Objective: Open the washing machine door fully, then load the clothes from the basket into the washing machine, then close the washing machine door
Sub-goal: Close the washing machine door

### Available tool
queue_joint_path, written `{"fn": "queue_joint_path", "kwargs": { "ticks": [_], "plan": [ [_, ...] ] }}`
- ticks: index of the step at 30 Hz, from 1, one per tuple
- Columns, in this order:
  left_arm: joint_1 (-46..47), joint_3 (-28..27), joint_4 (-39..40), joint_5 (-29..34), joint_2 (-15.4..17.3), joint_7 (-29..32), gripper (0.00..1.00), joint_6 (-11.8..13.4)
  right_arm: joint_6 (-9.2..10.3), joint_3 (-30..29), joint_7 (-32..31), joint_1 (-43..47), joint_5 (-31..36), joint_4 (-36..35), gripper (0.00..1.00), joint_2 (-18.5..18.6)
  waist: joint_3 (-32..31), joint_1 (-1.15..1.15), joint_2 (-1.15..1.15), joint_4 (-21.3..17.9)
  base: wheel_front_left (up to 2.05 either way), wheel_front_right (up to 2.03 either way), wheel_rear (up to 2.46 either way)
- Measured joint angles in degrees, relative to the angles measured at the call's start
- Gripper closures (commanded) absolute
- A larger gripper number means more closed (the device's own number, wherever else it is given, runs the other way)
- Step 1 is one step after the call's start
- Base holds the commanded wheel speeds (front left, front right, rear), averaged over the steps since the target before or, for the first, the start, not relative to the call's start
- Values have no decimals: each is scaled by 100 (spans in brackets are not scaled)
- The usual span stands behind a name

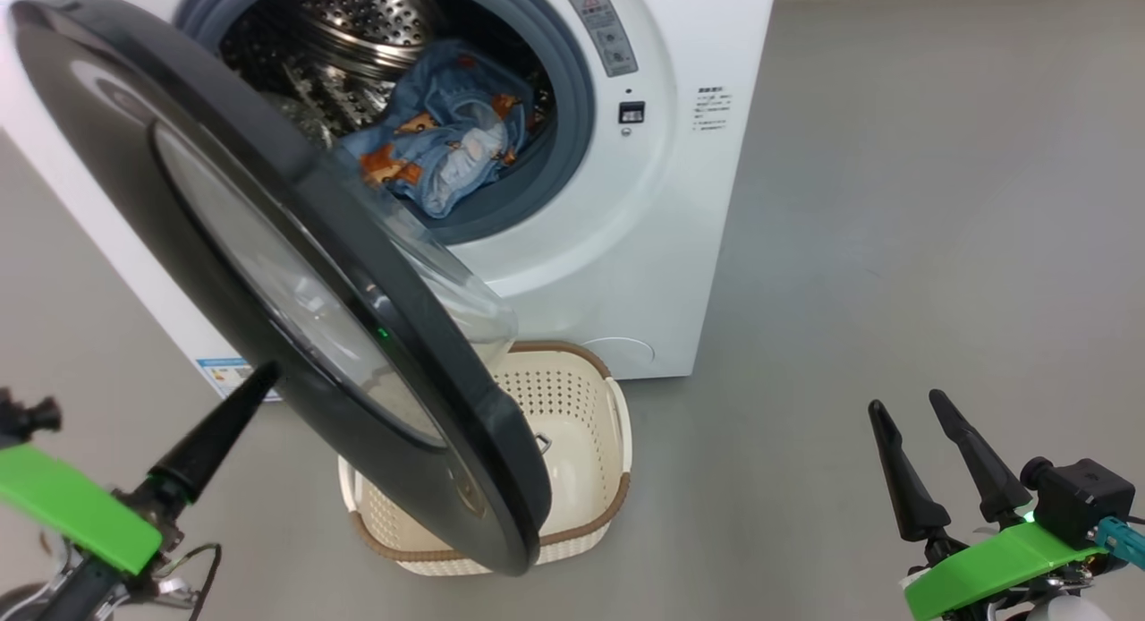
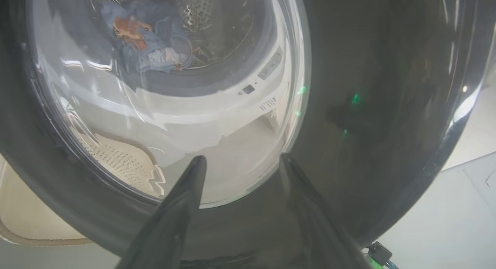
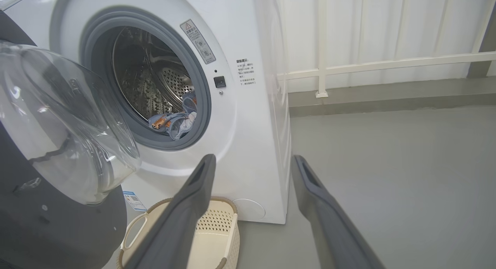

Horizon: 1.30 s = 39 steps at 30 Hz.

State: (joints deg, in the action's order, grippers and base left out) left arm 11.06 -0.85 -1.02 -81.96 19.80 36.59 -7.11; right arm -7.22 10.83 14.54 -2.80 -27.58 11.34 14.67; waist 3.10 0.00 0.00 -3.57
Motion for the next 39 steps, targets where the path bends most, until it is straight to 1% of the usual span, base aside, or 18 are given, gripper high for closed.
{"fn": "queue_joint_path", "kwargs": {
  "ticks": [8,13,22,27,30,33,37,39],
  "plan": [
    [-339,-19,-358,561,105,-1388,0,0,0,49,0,-1,-1,12,0,15,-26,0,0,178,0,0,0],
    [-529,35,-608,664,121,-2371,0,-8,0,52,0,-1,-1,12,0,19,-2,0,0,266,0,0,0],
    [-848,489,-995,795,237,-3847,0,-8,0,62,0,-1,-1,20,0,23,-16,0,0,407,0,0,0],
    [-927,934,-1302,1173,354,-4748,0,-8,0,97,0,-4,-1,22,0,23,-23,0,0,473,0,0,0],
    [-929,1190,-1581,1581,411,-5018,0,-9,0,121,0,-13,-1,23,0,30,-34,0,0,511,0,0,0],
    [-931,1311,-1827,2015,393,-5081,0,-9,0,132,0,-15,-1,26,0,51,-58,0,0,549,0,0,0],
    [-935,991,-1909,2852,183,-5090,0,-10,0,134,0,-15,-1,29,0,60,-93,0,0,594,0,0,0],
    [-964,828,-1906,3408,57,-5093,0,-18,0,138,0,-15,-1,29,0,64,-115,0,0,604,0,0,0]
  ]
}}
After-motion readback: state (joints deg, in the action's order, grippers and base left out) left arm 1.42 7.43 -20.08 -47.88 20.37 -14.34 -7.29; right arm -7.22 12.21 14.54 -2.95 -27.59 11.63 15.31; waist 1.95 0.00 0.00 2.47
